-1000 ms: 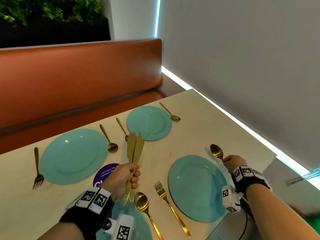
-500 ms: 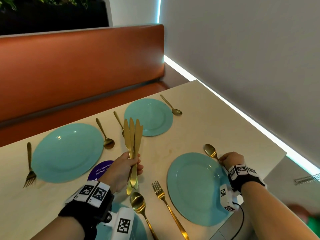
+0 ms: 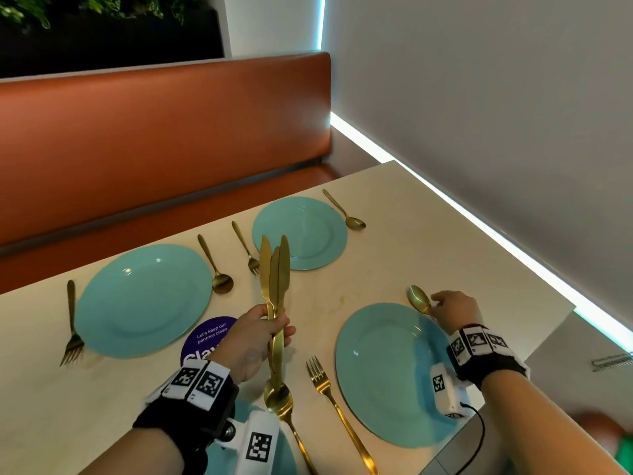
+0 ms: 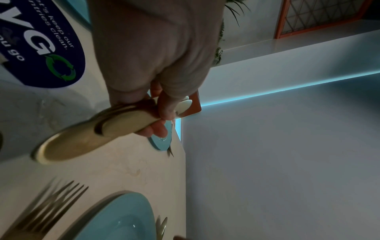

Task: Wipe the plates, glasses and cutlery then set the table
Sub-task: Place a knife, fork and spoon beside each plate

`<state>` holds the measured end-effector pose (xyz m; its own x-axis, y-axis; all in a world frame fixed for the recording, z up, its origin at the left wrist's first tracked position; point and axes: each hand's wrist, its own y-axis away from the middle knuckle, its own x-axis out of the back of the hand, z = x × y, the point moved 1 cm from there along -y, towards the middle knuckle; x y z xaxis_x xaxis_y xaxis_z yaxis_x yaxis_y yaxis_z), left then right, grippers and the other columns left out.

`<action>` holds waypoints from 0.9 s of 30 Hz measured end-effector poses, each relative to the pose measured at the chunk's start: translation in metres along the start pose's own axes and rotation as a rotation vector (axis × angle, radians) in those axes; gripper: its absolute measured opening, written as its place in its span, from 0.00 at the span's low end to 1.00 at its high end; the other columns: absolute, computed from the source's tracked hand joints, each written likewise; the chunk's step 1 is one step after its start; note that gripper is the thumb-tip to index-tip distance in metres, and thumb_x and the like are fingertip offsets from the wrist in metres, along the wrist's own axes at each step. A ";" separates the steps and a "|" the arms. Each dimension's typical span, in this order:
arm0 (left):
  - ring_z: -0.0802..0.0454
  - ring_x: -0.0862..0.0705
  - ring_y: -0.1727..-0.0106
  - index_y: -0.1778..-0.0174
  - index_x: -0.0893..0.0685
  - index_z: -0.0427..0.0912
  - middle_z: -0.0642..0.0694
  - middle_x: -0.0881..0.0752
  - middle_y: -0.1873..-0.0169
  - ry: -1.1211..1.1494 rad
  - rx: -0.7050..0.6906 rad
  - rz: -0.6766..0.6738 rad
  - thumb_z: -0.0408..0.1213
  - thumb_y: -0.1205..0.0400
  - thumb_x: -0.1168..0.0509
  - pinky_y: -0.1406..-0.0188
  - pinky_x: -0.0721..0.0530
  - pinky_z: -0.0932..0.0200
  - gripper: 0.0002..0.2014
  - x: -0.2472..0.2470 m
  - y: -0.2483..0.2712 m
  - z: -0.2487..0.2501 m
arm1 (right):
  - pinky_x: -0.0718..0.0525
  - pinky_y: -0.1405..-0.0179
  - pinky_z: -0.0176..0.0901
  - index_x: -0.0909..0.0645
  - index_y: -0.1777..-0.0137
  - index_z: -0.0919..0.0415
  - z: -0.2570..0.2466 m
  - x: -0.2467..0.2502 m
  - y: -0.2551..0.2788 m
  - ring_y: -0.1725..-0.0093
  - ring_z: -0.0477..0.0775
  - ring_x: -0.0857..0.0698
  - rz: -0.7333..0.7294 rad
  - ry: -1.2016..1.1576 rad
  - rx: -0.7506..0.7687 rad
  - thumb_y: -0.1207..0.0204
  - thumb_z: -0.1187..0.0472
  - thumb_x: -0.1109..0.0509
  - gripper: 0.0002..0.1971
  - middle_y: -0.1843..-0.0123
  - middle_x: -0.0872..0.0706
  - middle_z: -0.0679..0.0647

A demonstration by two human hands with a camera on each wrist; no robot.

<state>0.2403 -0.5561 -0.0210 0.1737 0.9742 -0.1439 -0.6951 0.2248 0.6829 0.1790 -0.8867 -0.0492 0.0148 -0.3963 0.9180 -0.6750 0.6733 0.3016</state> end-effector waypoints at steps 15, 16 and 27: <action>0.46 0.13 0.62 0.44 0.22 0.32 0.35 0.14 0.58 -0.029 -0.083 -0.189 0.19 0.22 0.35 0.62 0.14 0.56 0.12 0.026 0.063 -0.046 | 0.25 0.76 0.32 0.14 0.69 0.51 -0.139 -0.061 0.210 0.75 0.44 0.20 -0.325 -0.789 0.122 0.29 0.59 0.25 0.08 0.73 0.15 0.48; 0.45 0.13 0.61 0.43 0.22 0.32 0.34 0.14 0.57 -0.051 -0.097 -0.211 0.19 0.22 0.35 0.59 0.13 0.55 0.13 0.032 0.069 -0.051 | 0.25 0.77 0.33 0.15 0.70 0.53 -0.140 -0.064 0.220 0.76 0.46 0.20 -0.336 -0.820 0.087 0.28 0.61 0.26 0.09 0.73 0.15 0.52; 0.50 0.12 0.65 0.53 0.19 0.35 0.42 0.12 0.66 -0.103 -0.137 -0.216 0.23 0.21 0.35 0.62 0.15 0.61 0.04 0.120 0.126 -0.054 | 0.24 0.58 0.35 0.14 0.44 0.48 -0.175 -0.064 0.317 0.50 0.50 0.19 0.185 -0.041 0.834 0.25 0.63 0.36 0.15 0.48 0.13 0.45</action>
<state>0.1355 -0.4098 0.0092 0.3932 0.8980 -0.1976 -0.7210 0.4345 0.5398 0.0931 -0.5389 0.0323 -0.1652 -0.3583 0.9189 -0.9863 0.0558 -0.1555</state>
